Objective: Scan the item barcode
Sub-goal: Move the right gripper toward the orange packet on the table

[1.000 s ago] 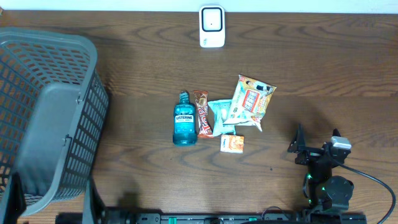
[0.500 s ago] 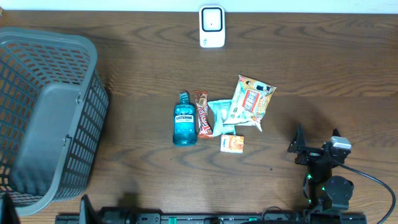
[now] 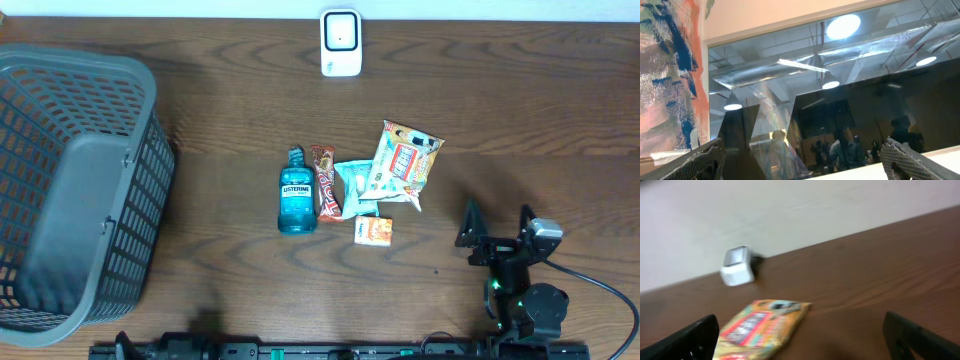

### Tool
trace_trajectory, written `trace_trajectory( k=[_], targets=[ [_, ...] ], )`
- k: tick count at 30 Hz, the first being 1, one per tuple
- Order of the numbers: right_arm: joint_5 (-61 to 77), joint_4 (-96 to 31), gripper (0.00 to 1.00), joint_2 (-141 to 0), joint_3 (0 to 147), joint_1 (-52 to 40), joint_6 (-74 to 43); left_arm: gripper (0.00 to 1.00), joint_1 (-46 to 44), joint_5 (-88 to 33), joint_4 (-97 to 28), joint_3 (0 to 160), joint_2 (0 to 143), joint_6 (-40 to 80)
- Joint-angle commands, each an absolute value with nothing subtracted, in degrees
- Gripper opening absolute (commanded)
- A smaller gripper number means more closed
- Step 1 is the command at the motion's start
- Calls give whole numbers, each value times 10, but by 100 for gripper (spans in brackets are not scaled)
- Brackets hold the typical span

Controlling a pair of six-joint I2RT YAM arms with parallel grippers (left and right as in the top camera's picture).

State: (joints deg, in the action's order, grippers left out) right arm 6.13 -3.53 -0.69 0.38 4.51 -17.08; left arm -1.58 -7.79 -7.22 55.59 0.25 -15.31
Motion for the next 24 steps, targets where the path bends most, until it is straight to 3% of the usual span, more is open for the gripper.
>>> trace_trajectory(
  k=[1,7,14,16,18,20,24],
  targets=[
    [189,-29,99,-15,3,40,-293,98,-13,-79,-70,557,2,-163],
    [468,-33,99,-24,3,40,-298,98,-13,-79,-74,548,2,-163],
    [666,-36,99,-24,3,40,-340,98,-13,-79,-74,497,2,-163],
    [674,-35,99,-24,3,40,-348,98,-13,-79,-69,481,2,-163],
    [647,-36,75,-24,3,40,-349,98,-13,-79,-63,467,2,-163],
    [611,-60,86,-24,3,40,-358,98,-13,-79,-61,456,2,-163],
    [594,-58,89,-38,3,40,-417,98,-13,-79,-61,444,2,-163]
  ],
)
